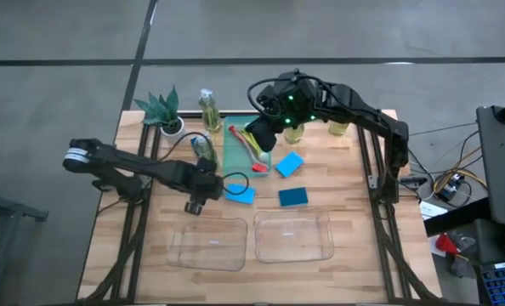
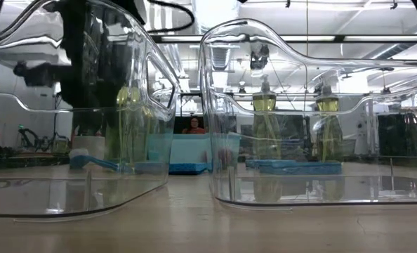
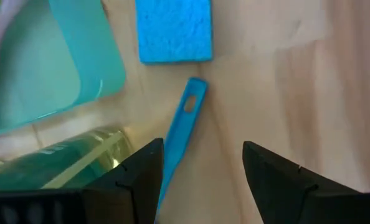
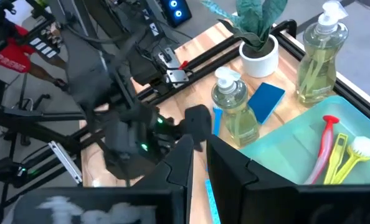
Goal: Pick & Place Kitchen Sink Supplies
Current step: Put the blue dish brush into the green bin
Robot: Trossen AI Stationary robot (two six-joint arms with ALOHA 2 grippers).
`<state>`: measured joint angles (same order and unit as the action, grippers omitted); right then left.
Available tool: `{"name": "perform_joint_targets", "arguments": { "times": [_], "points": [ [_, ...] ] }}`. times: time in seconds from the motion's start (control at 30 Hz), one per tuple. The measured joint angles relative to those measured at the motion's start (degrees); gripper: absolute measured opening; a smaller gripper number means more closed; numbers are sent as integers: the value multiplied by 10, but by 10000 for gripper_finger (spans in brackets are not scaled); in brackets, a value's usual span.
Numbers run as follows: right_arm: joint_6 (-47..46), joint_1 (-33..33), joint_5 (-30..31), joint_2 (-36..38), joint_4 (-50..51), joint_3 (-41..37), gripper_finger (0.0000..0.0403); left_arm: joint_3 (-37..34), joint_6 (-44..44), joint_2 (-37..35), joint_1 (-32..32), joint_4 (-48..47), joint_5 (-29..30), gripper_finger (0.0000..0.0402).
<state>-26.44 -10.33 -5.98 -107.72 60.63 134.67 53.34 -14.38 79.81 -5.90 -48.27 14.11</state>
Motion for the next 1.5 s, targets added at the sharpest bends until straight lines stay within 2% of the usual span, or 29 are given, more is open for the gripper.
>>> {"name": "perform_joint_targets", "arguments": {
  "times": [0.37, 0.7, 0.93, 1.17, 1.33, 1.5],
  "points": [
    [1, 6, 1, 0, 0, 0, 44, 0, -99, 52, 28, 22, -1, 213],
    [1, 8, 1, 0, 1, 0, 44, 0, -138, 85, 34, 32, -30, 213],
    [1, 8, 1, 0, 0, 0, 44, -1, -174, 106, 64, 35, -32, 213],
    [1, 8, 0, 0, 0, 0, 43, -1, -186, 118, 86, 38, -65, 212],
    [1, 8, 0, 0, 0, 0, 44, -1, -199, 132, 87, 43, -71, 195],
    [1, 8, 0, 0, 0, 0, 44, -1, -200, 148, 87, 48, -68, 160]
  ]
}}
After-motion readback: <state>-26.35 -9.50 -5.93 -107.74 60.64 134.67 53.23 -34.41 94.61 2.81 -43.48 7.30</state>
